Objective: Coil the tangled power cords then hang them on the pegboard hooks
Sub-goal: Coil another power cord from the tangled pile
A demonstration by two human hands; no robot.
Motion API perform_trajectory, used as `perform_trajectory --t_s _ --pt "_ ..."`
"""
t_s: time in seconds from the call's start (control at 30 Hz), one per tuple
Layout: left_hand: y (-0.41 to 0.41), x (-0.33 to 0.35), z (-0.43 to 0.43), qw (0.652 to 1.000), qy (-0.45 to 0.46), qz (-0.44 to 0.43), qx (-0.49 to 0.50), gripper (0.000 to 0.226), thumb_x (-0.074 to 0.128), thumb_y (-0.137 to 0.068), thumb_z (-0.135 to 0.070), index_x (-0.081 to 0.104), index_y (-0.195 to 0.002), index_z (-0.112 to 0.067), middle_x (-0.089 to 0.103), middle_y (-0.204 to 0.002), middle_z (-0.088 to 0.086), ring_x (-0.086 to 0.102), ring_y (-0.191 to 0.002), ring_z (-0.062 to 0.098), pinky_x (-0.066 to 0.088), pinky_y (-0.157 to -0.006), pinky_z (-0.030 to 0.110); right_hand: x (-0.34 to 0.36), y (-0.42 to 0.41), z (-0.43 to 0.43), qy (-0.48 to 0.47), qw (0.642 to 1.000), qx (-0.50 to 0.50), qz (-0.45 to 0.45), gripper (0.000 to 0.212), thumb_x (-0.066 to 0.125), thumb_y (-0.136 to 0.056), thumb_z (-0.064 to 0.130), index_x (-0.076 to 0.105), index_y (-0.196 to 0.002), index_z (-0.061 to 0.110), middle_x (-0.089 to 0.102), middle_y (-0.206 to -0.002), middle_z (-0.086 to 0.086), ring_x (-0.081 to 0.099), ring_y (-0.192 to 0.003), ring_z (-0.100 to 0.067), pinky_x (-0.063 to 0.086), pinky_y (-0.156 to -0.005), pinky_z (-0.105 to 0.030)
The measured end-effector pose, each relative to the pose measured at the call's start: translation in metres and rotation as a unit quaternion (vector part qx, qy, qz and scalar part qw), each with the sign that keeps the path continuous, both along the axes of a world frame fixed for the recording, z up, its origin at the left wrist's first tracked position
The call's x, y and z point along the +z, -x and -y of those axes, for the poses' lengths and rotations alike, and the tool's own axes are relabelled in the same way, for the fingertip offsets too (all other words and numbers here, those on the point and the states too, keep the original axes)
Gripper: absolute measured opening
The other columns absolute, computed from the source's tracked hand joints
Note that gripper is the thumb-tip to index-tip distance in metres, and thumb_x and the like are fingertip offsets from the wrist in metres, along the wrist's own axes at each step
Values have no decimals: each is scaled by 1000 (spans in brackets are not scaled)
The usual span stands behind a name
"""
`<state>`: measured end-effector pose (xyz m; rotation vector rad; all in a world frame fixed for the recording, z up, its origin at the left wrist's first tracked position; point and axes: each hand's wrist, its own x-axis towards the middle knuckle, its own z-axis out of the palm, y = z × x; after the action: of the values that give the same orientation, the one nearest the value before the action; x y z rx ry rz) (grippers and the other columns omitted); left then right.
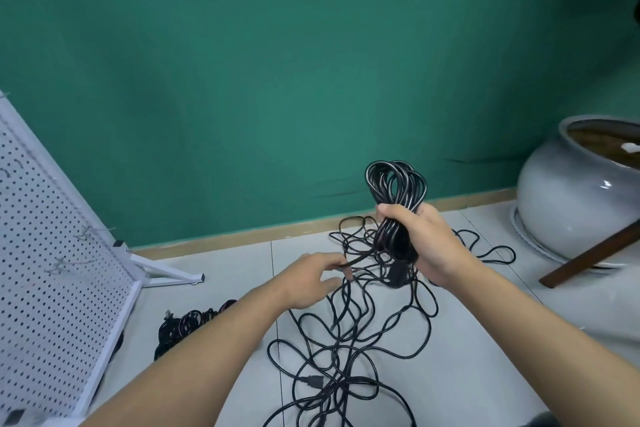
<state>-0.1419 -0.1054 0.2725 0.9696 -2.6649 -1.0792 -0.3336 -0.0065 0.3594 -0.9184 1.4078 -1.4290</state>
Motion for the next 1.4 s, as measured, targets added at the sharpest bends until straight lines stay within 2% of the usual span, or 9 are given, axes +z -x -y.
perform_trajectory --t_s 0.17,0.3,0.53,0.77,0.93,1.03,1.13,1.27,1.4 --pt "-3 14 5 994 89 -48 33 10 65 -101 -28 74 -102 -25 74 -102 -16 65 -99 4 49 -90 29 -21 15 6 -104 973 -99 -182 25 65 -94 29 48 -78 18 42 -66 -4 38 -61 -20 33 -64 -36" --pt "0 33 2 983 149 -89 55 16 73 -91 -46 68 -98 -33 73 -92 -15 62 -80 13 52 -80 35 -26 18 3 -183 934 -45 -303 27 63 -95 37 55 -79 16 53 -67 -2 50 -64 -23 37 -63 -35" --pt "11 56 1 970 174 -169 15 32 82 -84 -38 56 -82 -20 59 -73 -12 55 -68 13 50 -65 37 -20 -5 -2 -180 952 97 -228 39 66 -62 54 48 -76 22 45 -63 0 39 -61 -21 31 -65 -40" --pt "0 52 2 968 167 -181 38 26 83 -84 -34 62 -83 -19 62 -82 -11 56 -72 12 48 -67 27 -20 -4 -4 -175 962 175 -117 30 66 -94 44 62 -87 15 57 -66 -2 50 -57 -15 39 -61 -30" --pt "0 49 0 965 208 -159 22 13 76 -87 -16 63 -86 -19 58 -92 -10 56 -77 13 50 -71 34 -13 -6 -11 -112 938 262 -196 30 76 -92 39 53 -77 26 47 -65 18 45 -61 -3 38 -60 -14" --pt "6 47 -1 971 206 -122 7 21 74 -79 -1 60 -77 -17 62 -80 -8 58 -72 14 50 -65 38 -16 -12 -11 -100 923 254 -272 31 86 -83 39 60 -89 22 56 -69 23 53 -68 4 42 -70 -13" --pt "9 43 2 976 194 -96 23 26 70 -73 0 56 -70 -22 68 -71 -6 65 -70 17 54 -62 42 -20 -15 -10 -114 918 239 -295 34 88 -80 28 54 -81 24 50 -58 24 47 -58 5 36 -59 -8" --pt "12 50 -3 979 174 -96 53 26 84 -67 -12 59 -68 -17 59 -62 -5 54 -62 18 51 -61 43 -25 -17 -7 -164 906 214 -327 28 78 -80 33 52 -72 25 45 -56 15 42 -54 -6 36 -56 -23" --pt "5 56 0 990 87 -105 46 28 94 -71 -20 69 -83 -17 65 -72 -8 59 -68 12 51 -65 25 -26 -15 -6 -206 909 202 -301 25 67 -79 38 49 -68 25 46 -61 7 41 -57 -15 34 -60 -32"
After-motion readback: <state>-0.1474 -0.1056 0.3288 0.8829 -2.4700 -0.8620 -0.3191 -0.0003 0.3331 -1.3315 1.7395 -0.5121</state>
